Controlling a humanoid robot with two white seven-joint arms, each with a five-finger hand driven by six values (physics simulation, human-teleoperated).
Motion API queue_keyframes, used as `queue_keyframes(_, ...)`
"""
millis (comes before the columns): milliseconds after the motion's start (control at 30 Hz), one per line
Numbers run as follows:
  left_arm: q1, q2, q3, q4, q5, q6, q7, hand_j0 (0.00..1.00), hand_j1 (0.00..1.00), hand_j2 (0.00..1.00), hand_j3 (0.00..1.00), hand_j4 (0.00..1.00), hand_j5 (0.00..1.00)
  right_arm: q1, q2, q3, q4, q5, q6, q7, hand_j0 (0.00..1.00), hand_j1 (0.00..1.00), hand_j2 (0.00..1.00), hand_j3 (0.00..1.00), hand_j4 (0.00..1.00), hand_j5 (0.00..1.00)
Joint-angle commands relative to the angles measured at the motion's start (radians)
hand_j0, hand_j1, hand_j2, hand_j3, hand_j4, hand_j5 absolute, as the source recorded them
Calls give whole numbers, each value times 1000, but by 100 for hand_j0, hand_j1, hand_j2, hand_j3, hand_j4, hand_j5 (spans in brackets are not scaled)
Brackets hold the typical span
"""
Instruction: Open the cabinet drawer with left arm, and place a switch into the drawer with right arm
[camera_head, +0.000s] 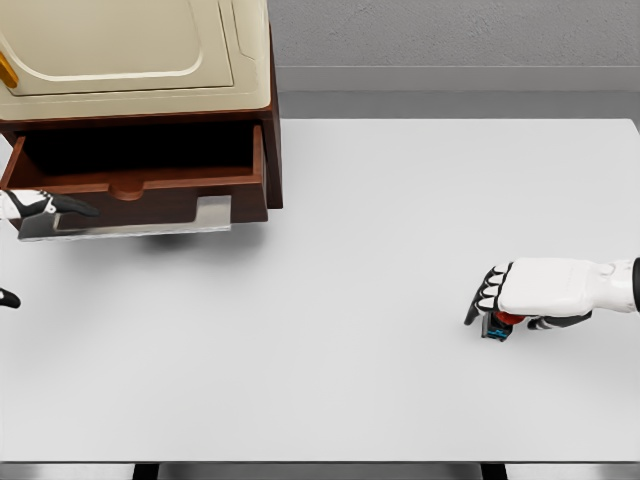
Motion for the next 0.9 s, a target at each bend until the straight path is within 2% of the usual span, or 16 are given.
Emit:
queue_keyframes(0,0,2,2,-30,11,3,0,100,100,100,100,100,100,0,-3,0,0,-5,2,0,73,73,73,73,73,73)
queue_keyframes(167,-1,3,2,-71,3,3,0,100,100,100,100,100,100,0,-1,-1,0,-5,2,0,68,68,68,68,68,68)
queue_keyframes(233,-3,8,0,-71,3,3,0,100,100,100,100,100,100,0,-1,-1,0,-6,2,0,60,60,60,60,60,60)
queue_keyframes(433,-9,17,-4,-73,0,3,0,100,100,100,100,100,100,0,-1,-1,0,-8,2,0,52,52,52,52,52,52)
queue_keyframes(567,-7,15,-10,-73,-43,3,0,100,100,100,100,100,100,0,-1,-1,1,-8,2,0,48,48,48,48,48,48)
queue_keyframes(867,-18,11,-9,-73,-124,3,0,100,100,100,100,100,100,-8,11,-8,9,-14,2,0,49,49,49,49,49,49)
